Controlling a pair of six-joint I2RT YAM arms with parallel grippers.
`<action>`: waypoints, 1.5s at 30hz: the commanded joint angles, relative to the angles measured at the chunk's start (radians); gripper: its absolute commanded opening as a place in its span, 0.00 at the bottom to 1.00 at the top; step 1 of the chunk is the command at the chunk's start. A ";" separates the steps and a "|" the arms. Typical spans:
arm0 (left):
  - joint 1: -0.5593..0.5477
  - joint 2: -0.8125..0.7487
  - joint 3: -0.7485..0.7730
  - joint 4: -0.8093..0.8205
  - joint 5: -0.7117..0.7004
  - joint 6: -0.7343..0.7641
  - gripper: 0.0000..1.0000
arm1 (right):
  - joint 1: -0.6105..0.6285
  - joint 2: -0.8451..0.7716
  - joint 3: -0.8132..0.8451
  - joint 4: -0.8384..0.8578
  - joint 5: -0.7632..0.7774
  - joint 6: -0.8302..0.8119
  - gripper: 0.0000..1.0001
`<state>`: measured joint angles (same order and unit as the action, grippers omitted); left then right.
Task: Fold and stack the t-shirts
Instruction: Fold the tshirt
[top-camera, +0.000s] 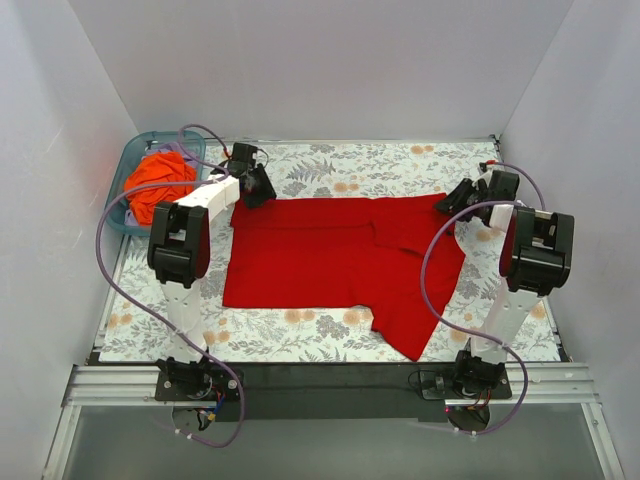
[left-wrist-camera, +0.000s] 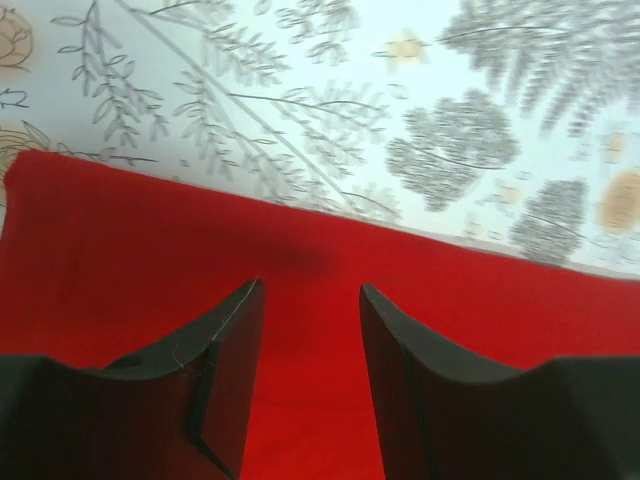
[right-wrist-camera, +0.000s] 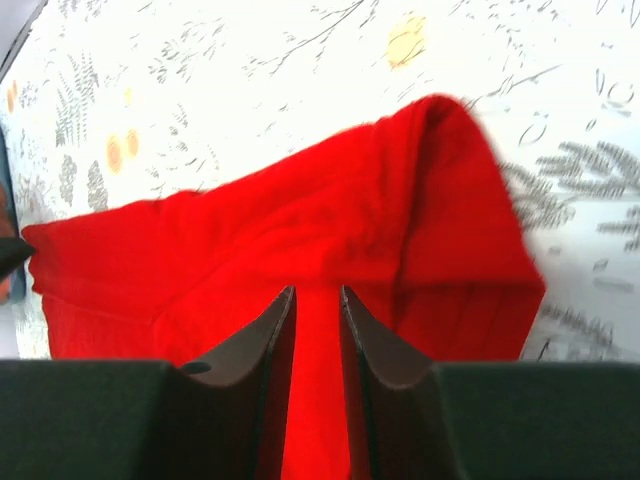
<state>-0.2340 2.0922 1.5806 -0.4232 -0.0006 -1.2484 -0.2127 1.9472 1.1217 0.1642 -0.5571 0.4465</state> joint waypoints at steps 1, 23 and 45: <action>0.022 0.032 -0.014 -0.011 -0.021 0.040 0.41 | 0.003 0.062 0.078 0.058 -0.017 0.014 0.30; 0.131 0.272 0.280 -0.092 0.102 0.035 0.49 | -0.060 0.322 0.386 0.052 -0.092 0.067 0.35; 0.071 -0.638 -0.433 -0.258 -0.041 0.054 0.67 | -0.028 -0.631 -0.276 -0.428 0.164 -0.127 0.44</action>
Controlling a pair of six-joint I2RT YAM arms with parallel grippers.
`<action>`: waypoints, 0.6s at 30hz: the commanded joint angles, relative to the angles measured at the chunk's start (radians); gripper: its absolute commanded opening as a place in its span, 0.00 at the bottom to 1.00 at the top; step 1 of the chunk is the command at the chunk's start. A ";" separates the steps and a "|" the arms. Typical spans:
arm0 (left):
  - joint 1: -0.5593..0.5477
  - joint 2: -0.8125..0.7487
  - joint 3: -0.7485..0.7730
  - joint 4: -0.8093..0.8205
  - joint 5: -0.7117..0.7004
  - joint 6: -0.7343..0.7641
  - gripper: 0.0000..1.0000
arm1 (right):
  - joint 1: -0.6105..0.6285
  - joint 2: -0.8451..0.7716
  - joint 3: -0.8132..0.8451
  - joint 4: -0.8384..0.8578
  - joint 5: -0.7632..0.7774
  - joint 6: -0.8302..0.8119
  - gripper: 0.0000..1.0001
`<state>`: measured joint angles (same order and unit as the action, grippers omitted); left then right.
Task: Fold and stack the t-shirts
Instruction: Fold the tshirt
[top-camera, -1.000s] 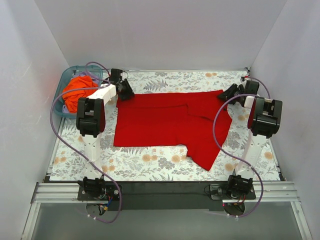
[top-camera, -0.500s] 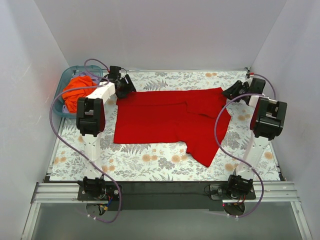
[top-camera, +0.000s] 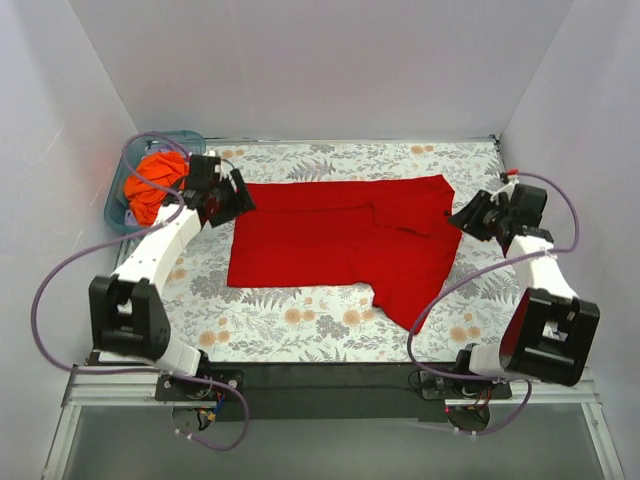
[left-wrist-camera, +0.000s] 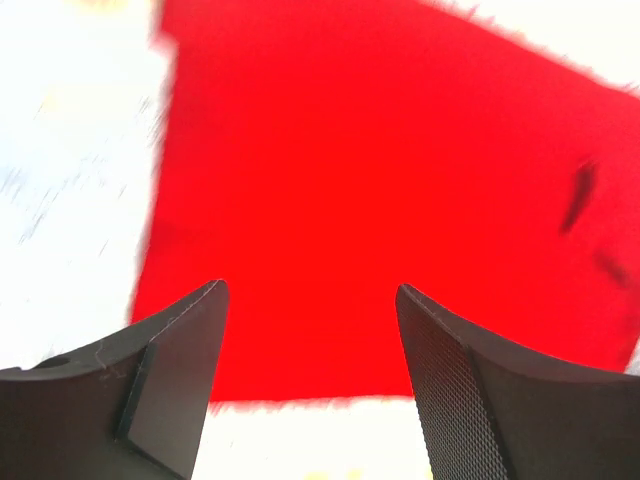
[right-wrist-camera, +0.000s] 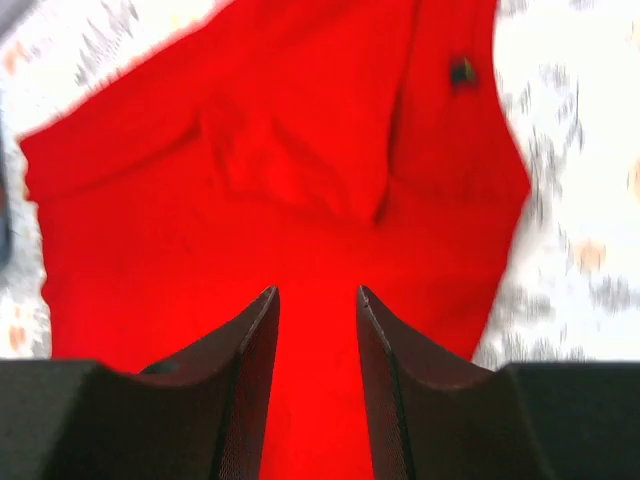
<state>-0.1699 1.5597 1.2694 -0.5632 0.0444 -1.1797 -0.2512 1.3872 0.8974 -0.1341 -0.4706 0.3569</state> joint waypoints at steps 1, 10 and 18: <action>0.007 -0.136 -0.154 -0.147 -0.098 -0.024 0.67 | 0.013 -0.130 -0.087 -0.143 0.087 -0.044 0.44; 0.007 -0.259 -0.459 -0.092 -0.081 -0.121 0.53 | 0.056 -0.316 -0.202 -0.193 0.060 -0.068 0.44; 0.007 -0.182 -0.481 -0.037 -0.182 -0.163 0.42 | 0.073 -0.361 -0.253 -0.188 0.038 -0.085 0.43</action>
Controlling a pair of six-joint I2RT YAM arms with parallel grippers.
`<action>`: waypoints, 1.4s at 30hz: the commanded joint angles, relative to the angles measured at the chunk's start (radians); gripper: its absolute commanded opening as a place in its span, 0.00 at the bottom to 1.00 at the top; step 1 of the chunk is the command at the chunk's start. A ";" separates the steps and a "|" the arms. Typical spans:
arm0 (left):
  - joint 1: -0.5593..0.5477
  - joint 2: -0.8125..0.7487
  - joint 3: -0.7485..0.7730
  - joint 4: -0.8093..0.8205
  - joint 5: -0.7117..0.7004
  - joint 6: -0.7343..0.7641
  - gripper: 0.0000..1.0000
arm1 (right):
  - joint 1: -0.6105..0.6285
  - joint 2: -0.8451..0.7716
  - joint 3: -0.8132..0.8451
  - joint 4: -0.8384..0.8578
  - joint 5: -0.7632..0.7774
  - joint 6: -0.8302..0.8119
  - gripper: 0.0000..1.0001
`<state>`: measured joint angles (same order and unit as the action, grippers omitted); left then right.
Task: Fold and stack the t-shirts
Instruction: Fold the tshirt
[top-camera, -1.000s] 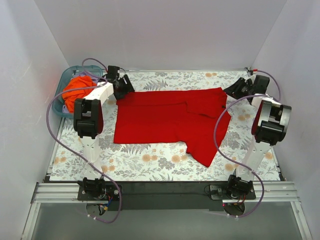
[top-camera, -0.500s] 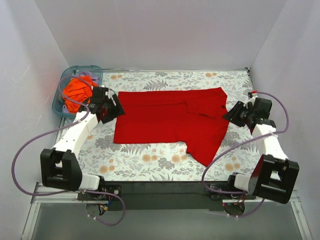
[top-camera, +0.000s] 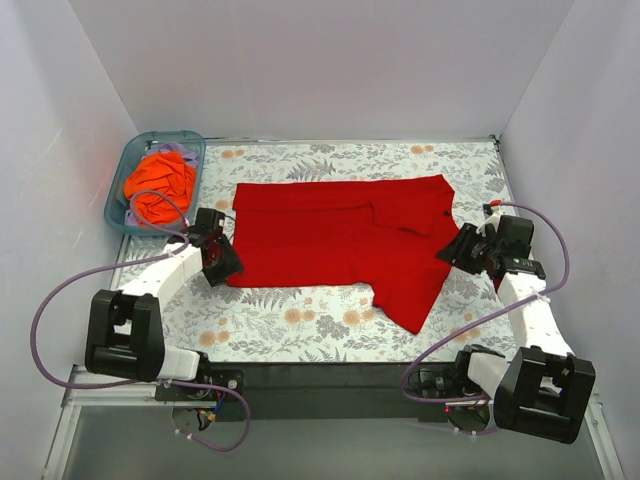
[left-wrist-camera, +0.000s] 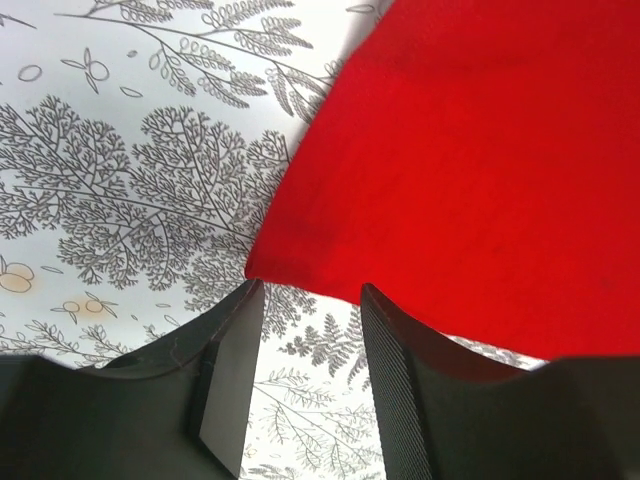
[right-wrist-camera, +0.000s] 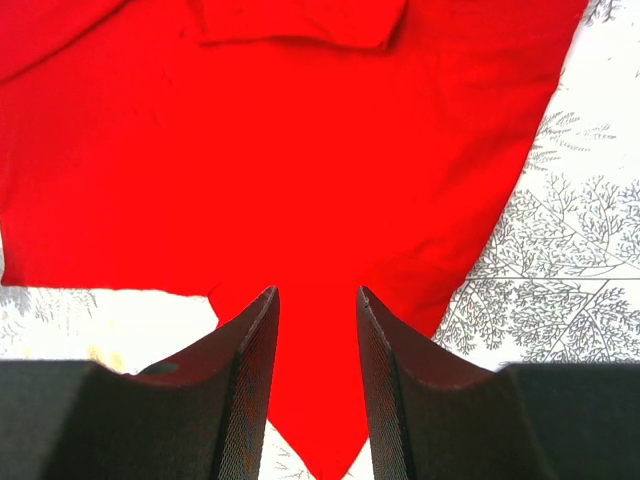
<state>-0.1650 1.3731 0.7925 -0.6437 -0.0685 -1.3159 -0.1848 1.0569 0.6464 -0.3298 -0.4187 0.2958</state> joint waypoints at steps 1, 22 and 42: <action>0.002 0.009 -0.013 0.047 -0.080 -0.031 0.41 | 0.007 -0.032 -0.005 0.012 -0.015 -0.024 0.43; 0.002 0.057 -0.052 0.059 -0.065 -0.023 0.26 | 0.013 -0.014 -0.022 0.021 0.032 -0.030 0.43; 0.002 -0.012 -0.092 0.105 -0.068 0.026 0.00 | 0.010 0.163 -0.001 -0.012 0.208 -0.037 0.41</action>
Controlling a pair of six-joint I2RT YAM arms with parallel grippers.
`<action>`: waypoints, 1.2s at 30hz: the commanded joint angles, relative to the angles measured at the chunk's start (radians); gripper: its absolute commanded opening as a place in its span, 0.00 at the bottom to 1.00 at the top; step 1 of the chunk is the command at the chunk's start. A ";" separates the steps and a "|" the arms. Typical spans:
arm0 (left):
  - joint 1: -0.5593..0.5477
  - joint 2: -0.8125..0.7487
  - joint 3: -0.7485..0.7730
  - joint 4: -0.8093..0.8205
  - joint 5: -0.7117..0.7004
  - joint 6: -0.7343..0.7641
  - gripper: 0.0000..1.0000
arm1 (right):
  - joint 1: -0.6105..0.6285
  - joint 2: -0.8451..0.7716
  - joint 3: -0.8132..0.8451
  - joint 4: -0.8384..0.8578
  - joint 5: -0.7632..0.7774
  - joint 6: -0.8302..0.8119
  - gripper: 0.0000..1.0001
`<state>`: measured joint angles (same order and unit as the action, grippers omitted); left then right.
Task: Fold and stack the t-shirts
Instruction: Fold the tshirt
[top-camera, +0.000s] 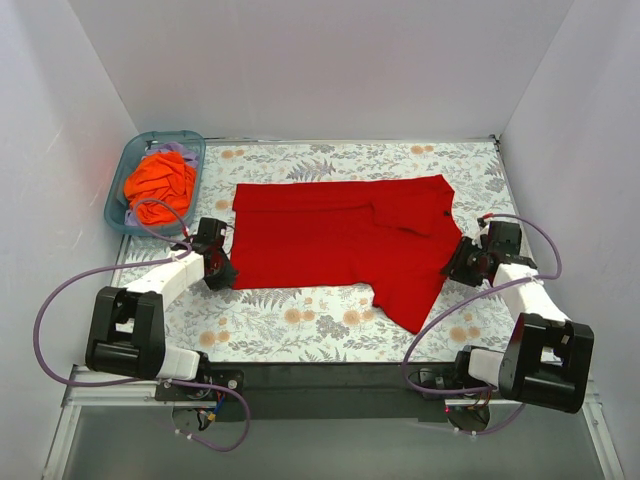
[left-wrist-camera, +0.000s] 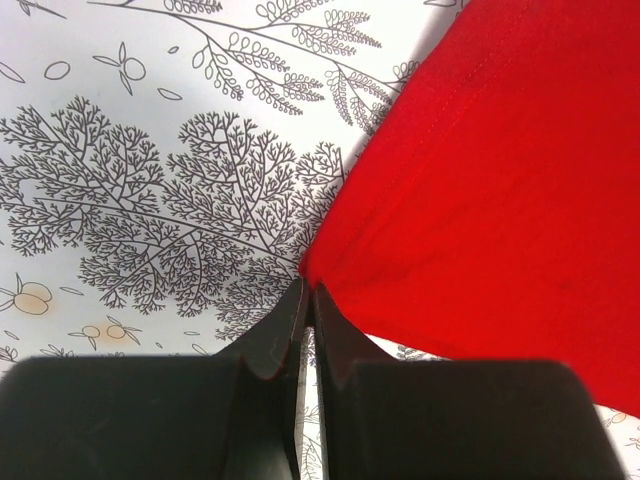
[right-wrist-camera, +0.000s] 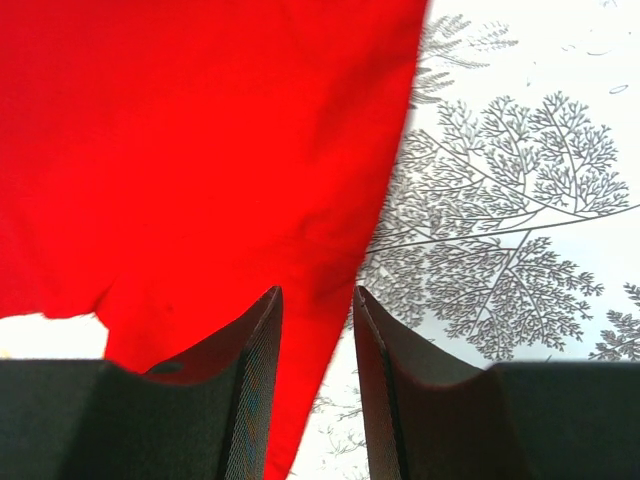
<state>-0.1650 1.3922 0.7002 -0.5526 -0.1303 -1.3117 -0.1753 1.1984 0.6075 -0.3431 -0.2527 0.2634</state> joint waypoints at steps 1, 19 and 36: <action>0.002 -0.036 0.001 0.014 -0.006 0.022 0.00 | 0.002 0.032 0.041 0.001 0.049 -0.003 0.41; 0.002 -0.061 0.002 0.020 -0.026 0.022 0.00 | -0.001 0.170 0.080 0.072 0.073 0.036 0.40; 0.004 -0.061 0.012 0.000 -0.057 -0.001 0.00 | -0.015 0.204 0.043 0.078 0.087 0.008 0.02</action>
<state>-0.1650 1.3640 0.7002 -0.5461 -0.1455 -1.3018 -0.1810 1.4086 0.6563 -0.2604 -0.1871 0.2798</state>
